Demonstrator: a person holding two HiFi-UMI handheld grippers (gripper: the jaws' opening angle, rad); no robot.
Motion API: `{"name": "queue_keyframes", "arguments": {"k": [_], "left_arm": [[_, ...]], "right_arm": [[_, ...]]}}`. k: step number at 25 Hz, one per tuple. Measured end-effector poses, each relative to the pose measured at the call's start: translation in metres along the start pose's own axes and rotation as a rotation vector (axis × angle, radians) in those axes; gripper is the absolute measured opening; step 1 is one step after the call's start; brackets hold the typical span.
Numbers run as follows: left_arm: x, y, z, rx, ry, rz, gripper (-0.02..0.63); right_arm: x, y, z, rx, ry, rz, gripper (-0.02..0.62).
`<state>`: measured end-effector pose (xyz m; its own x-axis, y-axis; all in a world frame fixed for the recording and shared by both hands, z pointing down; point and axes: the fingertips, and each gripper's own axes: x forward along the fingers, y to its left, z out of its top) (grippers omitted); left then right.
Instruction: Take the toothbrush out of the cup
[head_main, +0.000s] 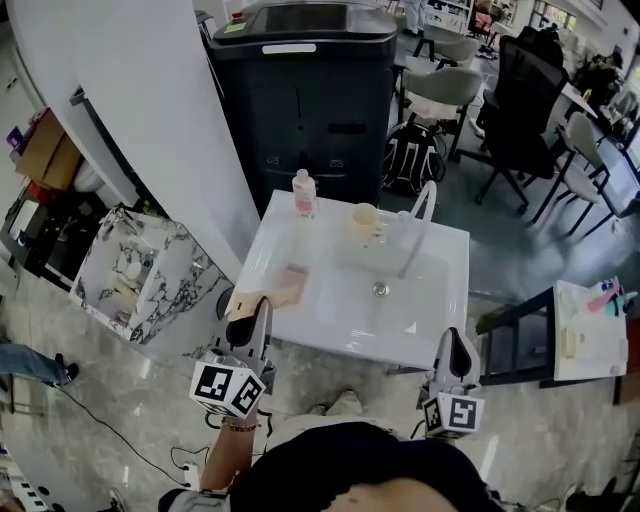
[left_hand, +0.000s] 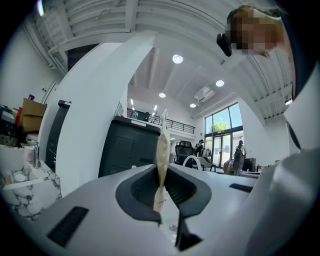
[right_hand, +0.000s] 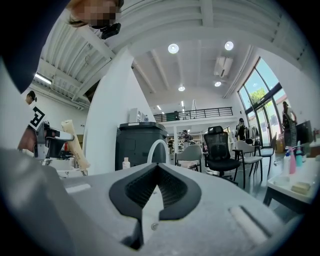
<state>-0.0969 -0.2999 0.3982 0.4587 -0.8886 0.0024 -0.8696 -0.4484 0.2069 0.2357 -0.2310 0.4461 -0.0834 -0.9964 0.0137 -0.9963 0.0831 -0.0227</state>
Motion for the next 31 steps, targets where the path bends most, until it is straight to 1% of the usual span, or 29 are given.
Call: {"name": "queue_keyframes", "arguments": {"k": [4, 6, 12, 14, 31], "left_arm": [[0.0, -0.008, -0.013, -0.03, 0.003, -0.015, 0.029], [0.001, -0.013, -0.018, -0.032, 0.01, -0.025, 0.029], [0.002, -0.016, -0.019, 0.058, 0.031, -0.022, 0.029], [0.004, -0.017, -0.019, 0.076, 0.032, -0.02, 0.029], [0.015, -0.02, -0.027, 0.065, 0.064, -0.045, 0.029]], "right_arm": [[-0.004, 0.0, -0.001, 0.0, 0.01, -0.011, 0.003], [-0.006, 0.0, -0.001, 0.001, 0.012, -0.013, 0.003], [-0.011, 0.002, -0.003, -0.002, 0.015, -0.018, 0.003], [-0.012, 0.002, -0.004, -0.004, 0.015, -0.017, 0.003], [-0.013, -0.002, -0.004, -0.009, 0.021, -0.028, 0.003]]}}
